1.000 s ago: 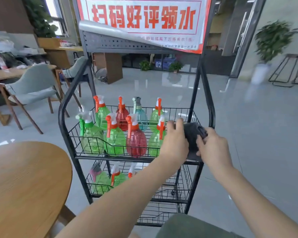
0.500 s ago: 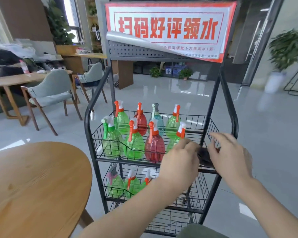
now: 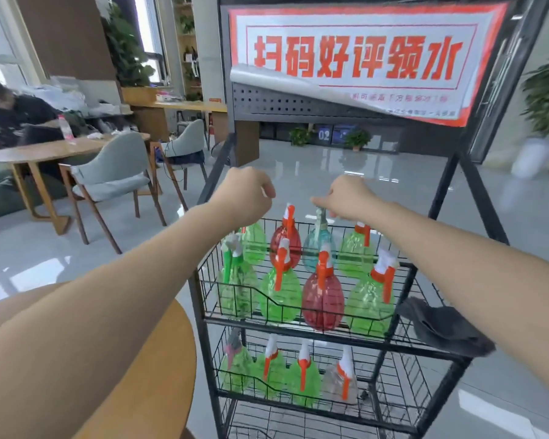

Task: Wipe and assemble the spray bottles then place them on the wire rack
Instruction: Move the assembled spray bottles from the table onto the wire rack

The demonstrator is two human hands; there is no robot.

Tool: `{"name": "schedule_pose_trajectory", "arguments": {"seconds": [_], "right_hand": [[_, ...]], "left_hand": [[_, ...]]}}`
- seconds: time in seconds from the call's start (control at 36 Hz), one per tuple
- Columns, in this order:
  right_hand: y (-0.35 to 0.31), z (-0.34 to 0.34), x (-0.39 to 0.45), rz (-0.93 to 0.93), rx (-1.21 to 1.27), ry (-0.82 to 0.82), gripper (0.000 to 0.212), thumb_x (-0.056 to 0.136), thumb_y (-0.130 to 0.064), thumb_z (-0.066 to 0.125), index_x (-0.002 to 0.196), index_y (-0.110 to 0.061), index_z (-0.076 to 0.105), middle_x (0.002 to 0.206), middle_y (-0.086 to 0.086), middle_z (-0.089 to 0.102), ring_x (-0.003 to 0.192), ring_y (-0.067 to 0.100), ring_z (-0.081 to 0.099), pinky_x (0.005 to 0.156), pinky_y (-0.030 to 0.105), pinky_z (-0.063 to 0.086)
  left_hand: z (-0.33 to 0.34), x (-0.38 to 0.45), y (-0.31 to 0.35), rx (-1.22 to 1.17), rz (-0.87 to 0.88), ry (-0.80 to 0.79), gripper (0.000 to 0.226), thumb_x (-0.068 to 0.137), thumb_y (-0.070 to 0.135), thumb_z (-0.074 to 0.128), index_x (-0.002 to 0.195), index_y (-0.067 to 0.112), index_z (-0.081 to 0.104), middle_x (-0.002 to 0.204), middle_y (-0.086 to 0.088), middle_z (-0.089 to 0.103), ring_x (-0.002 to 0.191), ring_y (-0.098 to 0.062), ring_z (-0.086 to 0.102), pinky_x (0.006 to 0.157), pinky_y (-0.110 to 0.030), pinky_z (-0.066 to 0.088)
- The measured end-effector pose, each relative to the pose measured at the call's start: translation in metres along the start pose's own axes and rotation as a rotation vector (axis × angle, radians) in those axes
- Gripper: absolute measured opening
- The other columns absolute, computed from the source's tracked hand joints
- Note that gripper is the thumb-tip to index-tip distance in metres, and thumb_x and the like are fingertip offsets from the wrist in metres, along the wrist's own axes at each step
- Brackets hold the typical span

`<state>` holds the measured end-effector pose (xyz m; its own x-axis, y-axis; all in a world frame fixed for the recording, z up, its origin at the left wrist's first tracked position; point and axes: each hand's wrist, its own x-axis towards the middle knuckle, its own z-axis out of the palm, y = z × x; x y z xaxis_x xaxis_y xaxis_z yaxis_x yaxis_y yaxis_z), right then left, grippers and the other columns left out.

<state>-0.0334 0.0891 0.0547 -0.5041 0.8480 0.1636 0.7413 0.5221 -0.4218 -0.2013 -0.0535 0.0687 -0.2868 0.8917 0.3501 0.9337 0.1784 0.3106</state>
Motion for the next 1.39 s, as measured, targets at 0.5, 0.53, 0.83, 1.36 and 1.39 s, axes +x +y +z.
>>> {"name": "schedule_pose_trajectory", "arguments": {"seconds": [0.5,0.53,0.83,1.36,1.39], "right_hand": [[0.01,0.022,0.044,0.099,-0.015,-0.1,0.04,0.088,-0.031,0.076,0.061,-0.005,0.066,0.039,-0.003,0.058,0.037,0.01,0.052,0.045,0.02,0.041],[0.01,0.022,0.045,0.094,-0.021,-0.102,0.038,0.089,-0.03,0.075,0.062,-0.004,0.068,0.04,-0.004,0.059,0.037,0.009,0.052,0.044,0.019,0.04],[0.014,0.023,0.047,0.027,-0.073,-0.103,0.029,0.09,-0.029,0.072,0.084,-0.001,0.079,0.064,0.005,0.072,0.054,0.015,0.062,0.053,0.023,0.047],[0.026,0.01,0.042,-0.046,-0.099,0.035,0.064,0.1,-0.052,0.057,0.08,0.006,0.074,0.07,0.02,0.072,0.058,0.023,0.06,0.066,0.03,0.054],[0.029,0.007,0.043,-0.051,-0.102,0.061,0.065,0.1,-0.051,0.056,0.083,0.009,0.074,0.073,0.024,0.072,0.059,0.025,0.06,0.07,0.034,0.056]], "left_hand": [[0.058,0.12,0.012,0.118,-0.089,-0.421,0.039,0.093,0.049,0.073,0.088,0.011,0.068,0.056,0.008,0.07,0.052,-0.003,0.062,0.064,-0.021,0.039],[0.06,0.122,0.012,0.133,-0.094,-0.443,0.037,0.093,0.047,0.074,0.083,0.013,0.065,0.052,0.01,0.067,0.05,-0.002,0.06,0.062,-0.021,0.036],[0.067,0.132,-0.001,0.148,-0.112,-0.484,0.036,0.096,0.042,0.071,0.112,0.011,0.075,0.101,0.005,0.08,0.063,-0.001,0.063,0.091,-0.02,0.044],[0.035,0.119,-0.018,0.107,-0.112,-0.256,0.053,0.098,0.059,0.06,0.085,0.009,0.068,0.051,0.006,0.068,0.051,-0.006,0.064,0.06,-0.025,0.041],[0.028,0.116,-0.023,0.16,-0.091,-0.226,0.049,0.1,0.055,0.059,0.084,0.009,0.069,0.054,0.005,0.069,0.054,-0.006,0.064,0.06,-0.024,0.041]]}}
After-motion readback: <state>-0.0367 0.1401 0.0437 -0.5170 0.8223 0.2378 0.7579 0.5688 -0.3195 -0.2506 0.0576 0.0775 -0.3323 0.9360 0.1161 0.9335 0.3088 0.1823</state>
